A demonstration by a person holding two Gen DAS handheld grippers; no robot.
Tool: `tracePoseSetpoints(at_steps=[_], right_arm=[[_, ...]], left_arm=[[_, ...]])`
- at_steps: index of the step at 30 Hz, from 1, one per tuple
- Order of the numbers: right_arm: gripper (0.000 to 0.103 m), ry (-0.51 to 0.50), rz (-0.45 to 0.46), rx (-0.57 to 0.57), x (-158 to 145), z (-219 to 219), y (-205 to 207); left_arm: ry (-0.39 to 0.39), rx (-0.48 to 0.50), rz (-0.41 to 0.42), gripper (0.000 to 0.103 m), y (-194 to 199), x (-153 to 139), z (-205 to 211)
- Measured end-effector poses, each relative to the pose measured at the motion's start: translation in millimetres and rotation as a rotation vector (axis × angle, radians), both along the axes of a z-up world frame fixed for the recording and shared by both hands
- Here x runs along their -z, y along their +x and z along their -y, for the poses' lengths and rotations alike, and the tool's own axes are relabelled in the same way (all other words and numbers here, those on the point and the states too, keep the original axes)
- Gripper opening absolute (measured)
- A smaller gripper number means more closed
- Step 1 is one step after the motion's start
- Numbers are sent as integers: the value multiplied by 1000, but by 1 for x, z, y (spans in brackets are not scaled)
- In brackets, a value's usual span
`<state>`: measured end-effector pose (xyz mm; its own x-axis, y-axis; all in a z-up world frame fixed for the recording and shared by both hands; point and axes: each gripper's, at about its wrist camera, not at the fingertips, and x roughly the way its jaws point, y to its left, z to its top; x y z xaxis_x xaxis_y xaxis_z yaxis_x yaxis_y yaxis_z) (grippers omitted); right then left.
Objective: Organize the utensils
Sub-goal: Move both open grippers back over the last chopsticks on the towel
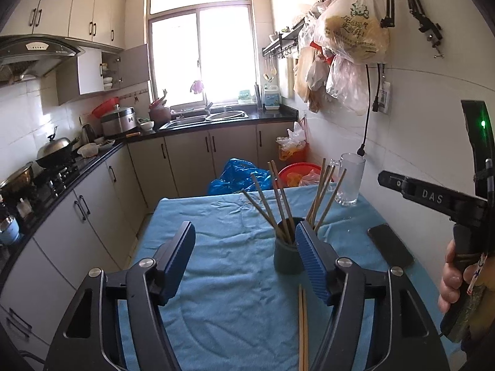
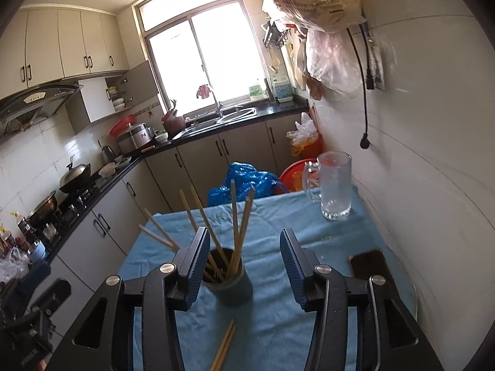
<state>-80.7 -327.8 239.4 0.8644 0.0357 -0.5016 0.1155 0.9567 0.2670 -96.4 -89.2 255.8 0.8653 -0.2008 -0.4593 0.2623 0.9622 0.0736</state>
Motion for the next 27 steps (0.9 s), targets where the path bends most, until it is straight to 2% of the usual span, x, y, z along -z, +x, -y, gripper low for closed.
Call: tracePoseSetpoints(at_steps=[10,18,22,25,26,27], right_arm=[[56,13,-86,-4,36,-1,-45],[64,26,-173,-16,73,-1,-66],[64,42,-238,-24,102,-4,-71],[64,63,-286,-41,124,-7,-73],[64,67,-296,-47,130,-8,-75],[64,70,-307,-54,137,-10,-75]], left_arm=[[22,-1,-10,72,-37,14,-6],[14,12,-81,72,-39,43,-14],[6,60,-180,72,-25,74,-12],[5,120,-308,71,-6,111,-5],[3,138,-343,66,-1,121,-2],[0,160,-394,57,6,135,3]])
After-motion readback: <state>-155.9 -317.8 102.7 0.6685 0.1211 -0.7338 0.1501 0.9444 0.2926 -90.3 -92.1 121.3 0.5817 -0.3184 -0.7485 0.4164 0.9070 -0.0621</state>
